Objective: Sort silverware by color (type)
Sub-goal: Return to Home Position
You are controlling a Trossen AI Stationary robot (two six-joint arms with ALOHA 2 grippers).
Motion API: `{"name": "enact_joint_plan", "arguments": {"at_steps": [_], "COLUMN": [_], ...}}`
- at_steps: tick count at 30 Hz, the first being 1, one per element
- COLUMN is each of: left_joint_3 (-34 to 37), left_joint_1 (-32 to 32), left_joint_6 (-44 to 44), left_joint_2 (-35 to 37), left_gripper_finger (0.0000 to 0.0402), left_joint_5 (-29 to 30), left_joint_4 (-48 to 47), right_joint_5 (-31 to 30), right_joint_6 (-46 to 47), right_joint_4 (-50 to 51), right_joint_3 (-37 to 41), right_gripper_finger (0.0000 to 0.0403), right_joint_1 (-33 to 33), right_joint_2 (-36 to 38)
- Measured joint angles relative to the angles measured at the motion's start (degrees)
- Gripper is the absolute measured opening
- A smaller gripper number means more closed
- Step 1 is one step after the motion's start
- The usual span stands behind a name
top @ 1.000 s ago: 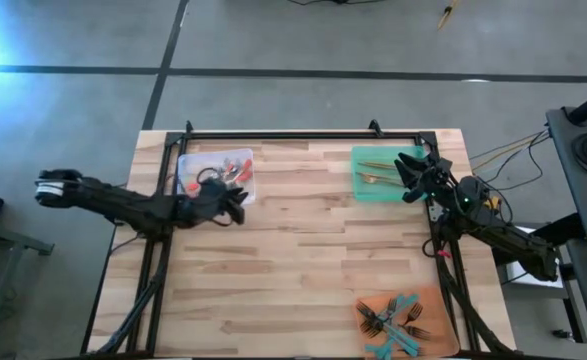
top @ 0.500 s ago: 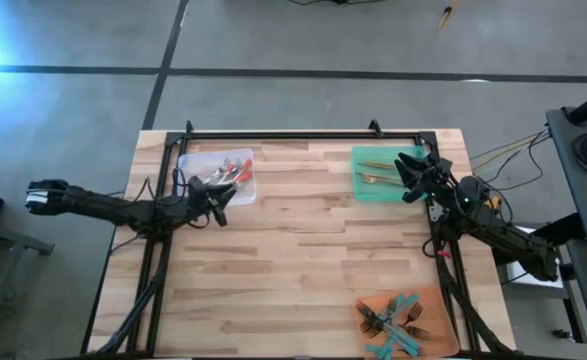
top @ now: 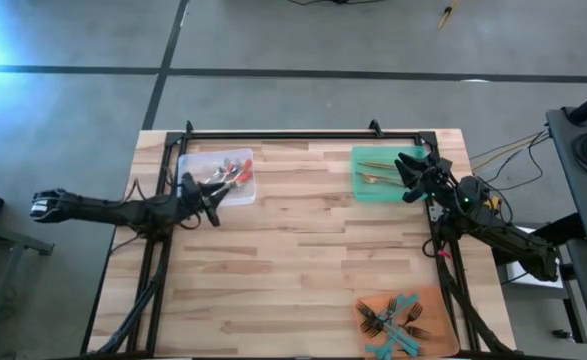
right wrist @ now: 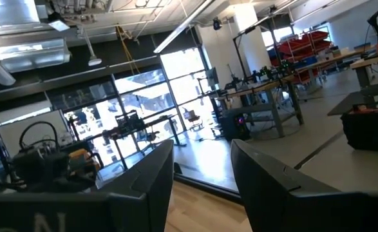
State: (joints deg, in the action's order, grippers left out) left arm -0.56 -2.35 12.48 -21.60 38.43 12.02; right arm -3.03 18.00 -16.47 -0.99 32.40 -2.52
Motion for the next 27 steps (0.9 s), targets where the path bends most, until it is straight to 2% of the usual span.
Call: {"name": "enact_joint_plan", "arguments": {"at_steps": [7,18,27], "left_joint_3": [0.00,0.02,0.04], "left_joint_1": [1.26,4.31,10.45], "left_joint_6": [-0.37,-8.25,-10.48], "left_joint_2": [5.07,13.06,19.21], "left_gripper_finger": [0.0097,0.0097,0.0097], "left_joint_5": [0.18,0.16,0.09], "left_joint_4": [-0.57,-0.58,-3.21], "right_joint_5": [0.00,0.00,0.00], "right_joint_6": [0.00,0.00,0.00], "right_joint_4": [0.00,-0.02,-0.01], "right_joint_3": [0.00,0.00,0.00], "right_gripper_finger": [0.0146,0.0146,0.0146], "right_joint_1": [0.00,0.00,0.00], "right_joint_2": [0.00,0.00,0.00]}}
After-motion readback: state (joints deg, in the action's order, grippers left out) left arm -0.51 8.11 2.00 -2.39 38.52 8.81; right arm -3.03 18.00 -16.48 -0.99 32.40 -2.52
